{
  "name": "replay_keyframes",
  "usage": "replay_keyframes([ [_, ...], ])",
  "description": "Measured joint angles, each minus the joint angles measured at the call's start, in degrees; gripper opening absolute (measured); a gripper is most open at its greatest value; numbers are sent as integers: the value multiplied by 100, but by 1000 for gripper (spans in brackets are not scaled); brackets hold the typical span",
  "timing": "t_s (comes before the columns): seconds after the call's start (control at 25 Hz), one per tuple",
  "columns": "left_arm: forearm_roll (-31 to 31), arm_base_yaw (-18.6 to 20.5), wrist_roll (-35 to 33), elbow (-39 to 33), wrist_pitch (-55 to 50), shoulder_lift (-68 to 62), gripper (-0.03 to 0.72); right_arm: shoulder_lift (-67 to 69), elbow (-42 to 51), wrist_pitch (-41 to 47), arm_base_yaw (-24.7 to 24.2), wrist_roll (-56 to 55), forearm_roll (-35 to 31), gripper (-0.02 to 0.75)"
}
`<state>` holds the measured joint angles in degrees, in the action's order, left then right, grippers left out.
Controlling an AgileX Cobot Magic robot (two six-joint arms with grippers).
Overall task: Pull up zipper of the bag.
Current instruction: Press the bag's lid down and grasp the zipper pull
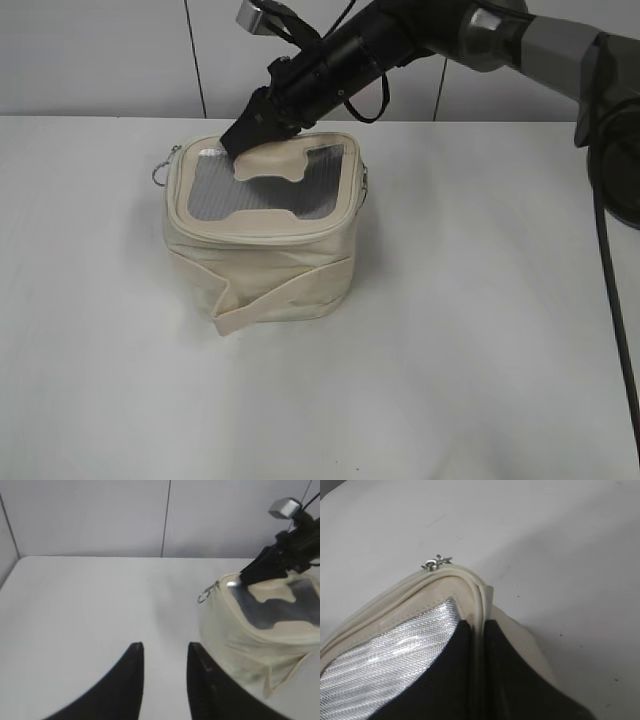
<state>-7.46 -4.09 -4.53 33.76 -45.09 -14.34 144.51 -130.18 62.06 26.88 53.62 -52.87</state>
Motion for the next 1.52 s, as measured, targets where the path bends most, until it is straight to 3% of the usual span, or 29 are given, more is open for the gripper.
replay_keyframes([
  [0.12,-671,0,-64,2,789,-1000,239,0,0,40,0,-35,0,53],
  [0.2,-1273,0,-647,31,1309,-2036,246,0,0,62,0,-42,0,53],
  [0.32,-2892,0,-2688,179,1682,-3955,305,0,-2,88,0,-48,0,53],
  [0.48,-5183,136,-5881,798,1098,-6173,427,0,-7,119,0,-77,0,50],
  [0.6,-6181,277,-8381,1216,743,-7360,456,0,-7,132,0,-96,-12,50],
  [0.72,-6681,320,-9960,1452,697,-8096,463,0,-9,132,0,-109,-12,50],
  [1.0,-7756,313,-11867,1576,848,-8663,465,0,-9,137,0,-157,-12,50],
  [1.12,-8146,302,-12379,1576,886,-8751,465,0,-9,137,0,-170,-12,49],
  [1.52,-8504,265,-12773,1859,858,-9115,447,0,-9,142,0,-191,-12,55],
])
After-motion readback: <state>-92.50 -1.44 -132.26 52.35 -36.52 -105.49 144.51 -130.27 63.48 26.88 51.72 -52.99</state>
